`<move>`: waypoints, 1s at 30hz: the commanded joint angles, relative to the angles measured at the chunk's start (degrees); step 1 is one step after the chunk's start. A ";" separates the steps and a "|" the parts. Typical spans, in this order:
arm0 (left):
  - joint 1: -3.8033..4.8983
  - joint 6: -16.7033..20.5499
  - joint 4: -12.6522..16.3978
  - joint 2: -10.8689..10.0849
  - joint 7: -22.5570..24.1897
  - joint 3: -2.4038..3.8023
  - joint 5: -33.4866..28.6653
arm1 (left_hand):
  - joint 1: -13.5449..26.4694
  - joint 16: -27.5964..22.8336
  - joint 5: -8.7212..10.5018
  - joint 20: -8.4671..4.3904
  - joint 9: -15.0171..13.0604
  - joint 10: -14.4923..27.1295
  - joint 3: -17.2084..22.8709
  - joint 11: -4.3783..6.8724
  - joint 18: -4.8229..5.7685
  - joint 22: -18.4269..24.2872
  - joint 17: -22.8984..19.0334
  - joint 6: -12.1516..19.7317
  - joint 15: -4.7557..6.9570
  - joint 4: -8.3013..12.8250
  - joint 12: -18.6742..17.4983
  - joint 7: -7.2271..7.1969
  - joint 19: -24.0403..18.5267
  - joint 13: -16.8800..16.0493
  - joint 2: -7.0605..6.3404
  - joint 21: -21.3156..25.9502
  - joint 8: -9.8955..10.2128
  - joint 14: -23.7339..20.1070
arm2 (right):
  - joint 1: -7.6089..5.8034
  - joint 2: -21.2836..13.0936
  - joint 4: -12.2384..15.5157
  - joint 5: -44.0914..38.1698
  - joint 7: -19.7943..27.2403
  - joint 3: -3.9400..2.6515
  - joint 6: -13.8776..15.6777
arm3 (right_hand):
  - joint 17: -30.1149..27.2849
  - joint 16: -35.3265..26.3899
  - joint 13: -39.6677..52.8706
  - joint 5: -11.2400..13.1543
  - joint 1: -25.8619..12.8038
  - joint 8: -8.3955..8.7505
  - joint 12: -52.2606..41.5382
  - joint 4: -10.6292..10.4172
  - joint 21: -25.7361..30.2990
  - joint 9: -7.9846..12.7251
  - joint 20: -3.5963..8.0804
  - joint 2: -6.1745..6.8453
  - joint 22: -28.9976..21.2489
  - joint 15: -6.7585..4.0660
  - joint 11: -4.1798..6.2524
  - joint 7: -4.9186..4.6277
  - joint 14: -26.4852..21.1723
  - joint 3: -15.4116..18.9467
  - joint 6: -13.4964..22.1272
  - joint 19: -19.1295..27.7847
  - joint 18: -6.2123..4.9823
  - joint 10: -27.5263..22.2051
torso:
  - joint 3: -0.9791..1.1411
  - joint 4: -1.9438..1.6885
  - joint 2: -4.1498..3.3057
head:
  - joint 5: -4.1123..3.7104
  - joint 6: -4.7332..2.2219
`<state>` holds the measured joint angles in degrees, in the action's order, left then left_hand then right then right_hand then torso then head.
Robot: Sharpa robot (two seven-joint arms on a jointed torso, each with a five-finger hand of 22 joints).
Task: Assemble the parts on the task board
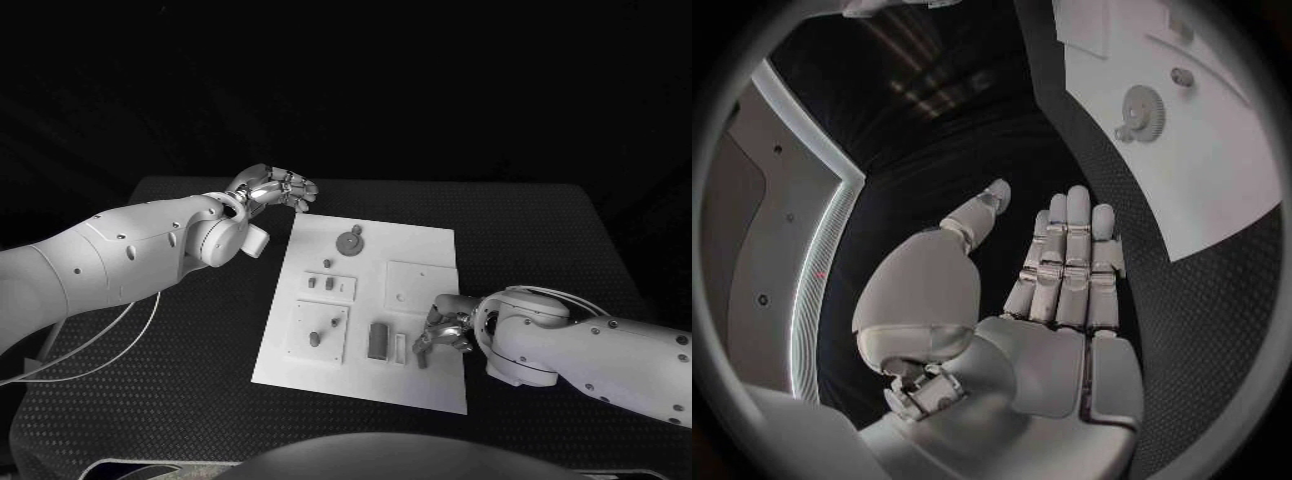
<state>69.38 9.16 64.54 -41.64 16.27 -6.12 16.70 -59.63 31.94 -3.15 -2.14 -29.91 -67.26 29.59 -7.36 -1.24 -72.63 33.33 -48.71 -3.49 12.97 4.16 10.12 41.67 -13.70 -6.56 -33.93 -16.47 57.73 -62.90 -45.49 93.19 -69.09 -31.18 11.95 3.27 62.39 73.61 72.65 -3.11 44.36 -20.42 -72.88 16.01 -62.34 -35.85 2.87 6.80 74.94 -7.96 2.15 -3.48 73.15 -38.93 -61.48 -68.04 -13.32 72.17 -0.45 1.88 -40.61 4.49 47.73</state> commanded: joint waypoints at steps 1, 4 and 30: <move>0.06 -0.69 0.13 -0.06 0.26 0.04 0.02 | 0.72 -0.32 0.25 0.27 0.01 0.51 -0.27 0.04 -1.08 -0.08 0.05 0.34 -0.36 0.04 -0.10 -0.09 0.00 0.07 -0.08 0.21 -0.39 -0.23 | 0.55 -1.08 -0.41 -11.21 -3.03 0.51 -1.25 | -0.23 -0.35 -0.21 0.33 -0.16 1.05 0.39 0.03 -0.11 0.43 -0.32 1.04 0.02 0.21 -0.01 -0.62 -0.27 0.45 0.58 0.15 -1.68 -0.50 | -0.01 0.05 0.01 | -0.09 -0.04; 0.06 -0.70 0.16 -0.07 0.26 0.03 0.02 | 0.74 -0.34 0.25 0.27 0.01 0.53 -0.28 0.04 -1.08 -0.09 0.07 0.35 -0.37 0.02 -0.10 -0.09 -0.01 0.07 -0.09 0.22 -0.38 -0.23 | 0.53 -2.02 0.15 -14.44 -3.45 0.51 -1.53 | -0.50 -0.73 -0.49 0.33 -0.11 1.27 0.93 -0.20 -0.01 0.44 -0.35 2.14 -0.01 0.31 -0.09 -0.70 -0.60 0.27 0.75 0.30 -1.68 -1.00 | -0.02 0.09 0.03 | -0.26 -0.13; 0.06 -1.39 0.22 -0.22 0.01 0.02 -0.89 | 0.90 -0.48 0.24 0.29 0.03 0.64 -0.32 0.00 -1.10 -0.20 0.22 0.46 -0.39 -0.19 -0.14 -0.06 -0.06 0.12 -0.22 0.32 -0.35 -0.26 | 0.53 -3.06 2.22 -25.13 -3.54 0.53 -7.10 | -0.19 -2.14 -2.98 0.32 -2.00 2.98 5.57 -6.80 0.69 0.29 -0.76 9.09 -0.10 1.10 -0.98 -1.61 -2.05 0.41 2.74 1.78 -1.68 -5.62 | -0.08 -0.04 0.00 | -0.78 -0.11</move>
<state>69.38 8.78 64.56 -41.89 15.99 -6.13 16.27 -59.40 31.72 -3.15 -2.14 -29.91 -66.84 29.43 -7.38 -1.24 -72.77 33.46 -48.71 -3.69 12.81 4.16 10.12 41.67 -13.66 -6.78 -33.93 -16.47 57.53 -62.76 -48.37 95.81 -91.51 -33.13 12.10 0.99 62.16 71.78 69.74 -3.11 42.33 -20.40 -67.53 9.45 -61.84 -44.00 2.12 15.46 74.87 -6.82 1.11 -3.18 71.56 -38.52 -60.94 -66.66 -13.84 66.83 -0.50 1.83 -40.61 3.75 47.61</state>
